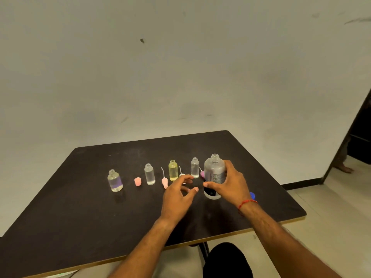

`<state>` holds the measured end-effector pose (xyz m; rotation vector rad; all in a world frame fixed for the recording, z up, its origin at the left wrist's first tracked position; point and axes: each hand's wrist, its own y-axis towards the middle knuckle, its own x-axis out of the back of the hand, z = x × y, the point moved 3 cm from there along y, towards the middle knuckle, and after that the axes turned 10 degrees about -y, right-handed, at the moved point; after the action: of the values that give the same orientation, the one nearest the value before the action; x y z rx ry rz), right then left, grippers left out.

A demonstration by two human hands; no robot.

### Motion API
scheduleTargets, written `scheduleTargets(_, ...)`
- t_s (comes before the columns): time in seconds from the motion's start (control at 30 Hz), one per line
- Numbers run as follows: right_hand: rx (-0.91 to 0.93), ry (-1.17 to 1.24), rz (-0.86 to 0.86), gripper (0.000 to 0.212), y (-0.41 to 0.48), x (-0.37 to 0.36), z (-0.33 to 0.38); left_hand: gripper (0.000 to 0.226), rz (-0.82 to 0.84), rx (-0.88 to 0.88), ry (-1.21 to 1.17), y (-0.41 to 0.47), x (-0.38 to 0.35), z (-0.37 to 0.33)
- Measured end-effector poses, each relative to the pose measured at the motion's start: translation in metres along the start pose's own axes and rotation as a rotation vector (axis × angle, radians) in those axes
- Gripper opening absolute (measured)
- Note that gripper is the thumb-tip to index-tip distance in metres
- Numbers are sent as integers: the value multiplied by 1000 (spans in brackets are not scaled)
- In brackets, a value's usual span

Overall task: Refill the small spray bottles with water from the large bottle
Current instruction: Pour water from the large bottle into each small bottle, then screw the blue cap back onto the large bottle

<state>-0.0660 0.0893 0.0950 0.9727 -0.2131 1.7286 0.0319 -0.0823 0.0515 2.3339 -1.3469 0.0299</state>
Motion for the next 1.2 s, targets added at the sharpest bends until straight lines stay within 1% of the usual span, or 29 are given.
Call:
scheduleTargets(0.13, -39, -14, -16, 79, 3, 9, -21, 49, 61, -3, -27, 3, -33, 1)
scheduleTargets(0.4, -93, -66, -29, 82, 10, 18, -53, 58, 119, 20, -38, 7, -81, 12)
scheduleTargets(0.67, -132, -46, -52, 83, 11, 22, -69, 61, 115, 28, -39, 13, -107, 17)
scheduleTargets(0.8, -121, -39, -58, 82, 10, 24, -72, 62, 101, 15, -39, 14, -116, 18)
scheduleTargets(0.97, -113, -76, -47, 83, 8, 26, -74, 71, 152, 30, -102, 17, -127, 18)
scheduleTargets(1.1, -125, -92, -5, 89, 6, 30, -77, 74, 178, 36, -156, 19, -136, 17)
scheduleTargets(1.2, -185, -97, 3, 99, 0, 37, -86, 74, 184, 38, -170, 20, -141, 18)
